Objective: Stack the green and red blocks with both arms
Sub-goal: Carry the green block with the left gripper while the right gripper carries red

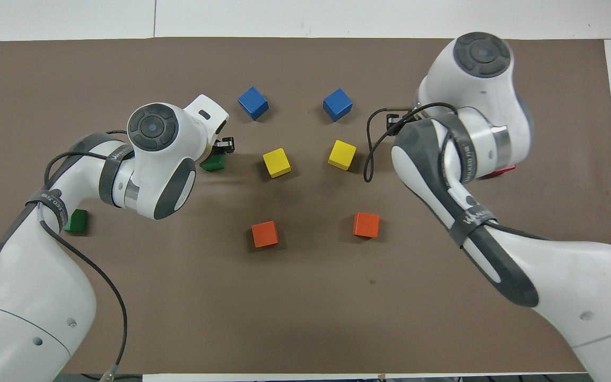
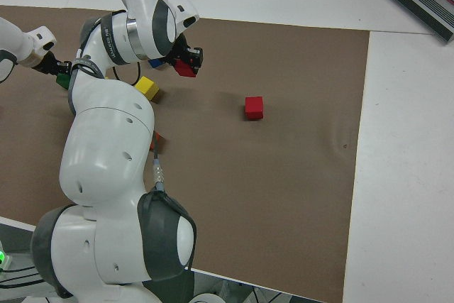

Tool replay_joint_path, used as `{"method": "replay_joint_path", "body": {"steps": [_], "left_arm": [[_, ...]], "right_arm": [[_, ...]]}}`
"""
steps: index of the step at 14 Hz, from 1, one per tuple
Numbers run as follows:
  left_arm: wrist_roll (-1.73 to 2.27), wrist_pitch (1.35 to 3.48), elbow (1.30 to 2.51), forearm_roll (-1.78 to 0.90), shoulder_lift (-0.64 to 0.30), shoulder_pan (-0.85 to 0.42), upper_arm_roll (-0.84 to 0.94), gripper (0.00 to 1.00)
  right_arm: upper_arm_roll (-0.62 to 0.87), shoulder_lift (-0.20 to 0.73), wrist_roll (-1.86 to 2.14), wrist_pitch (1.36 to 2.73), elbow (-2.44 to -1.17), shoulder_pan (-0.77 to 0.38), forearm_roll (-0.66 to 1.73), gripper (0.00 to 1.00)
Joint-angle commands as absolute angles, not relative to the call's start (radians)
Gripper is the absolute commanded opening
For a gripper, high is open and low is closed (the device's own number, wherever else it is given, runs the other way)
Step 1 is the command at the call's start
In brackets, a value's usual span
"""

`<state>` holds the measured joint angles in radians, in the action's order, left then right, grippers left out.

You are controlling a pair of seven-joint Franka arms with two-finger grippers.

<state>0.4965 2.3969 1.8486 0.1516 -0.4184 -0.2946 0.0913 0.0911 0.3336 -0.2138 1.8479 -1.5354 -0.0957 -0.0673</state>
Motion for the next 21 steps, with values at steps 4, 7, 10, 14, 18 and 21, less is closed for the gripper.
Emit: {"method": "replay_joint_path", "body": {"steps": [4,7,10,14,18,21], "left_arm": [[0.482,2.160,1.721,0.146,-0.361,-0.246,0.090,0.00],[0.263,2.021,1.721,0.075,-0.232,-0.163,0.083,0.00],[-0.031,1.933,1.746,0.034,-0.147,0.004,0.081,0.00],[-0.354,2.095,1.948,-0.003,-0.069,0.194,0.081,0.00],[-0.359,2.230,2.121,-0.011,-0.012,0.248,0.080,0.00],[-0.365,2.299,2.216,-0.011,0.026,0.258,0.080,0.00]], "right_arm": [[0.103,0.177,0.134,1.816,-1.690,0.138,-0.064,0.00],[0.103,0.112,0.225,1.983,-1.871,0.167,-0.064,0.00],[0.101,0.107,0.233,2.106,-1.965,0.181,-0.064,0.00],[0.101,0.121,0.270,2.221,-2.042,0.189,-0.063,0.00],[0.103,0.152,0.250,2.262,-2.040,0.189,-0.058,0.00],[0.103,0.167,0.226,2.275,-2.040,0.189,-0.058,0.00]]}}
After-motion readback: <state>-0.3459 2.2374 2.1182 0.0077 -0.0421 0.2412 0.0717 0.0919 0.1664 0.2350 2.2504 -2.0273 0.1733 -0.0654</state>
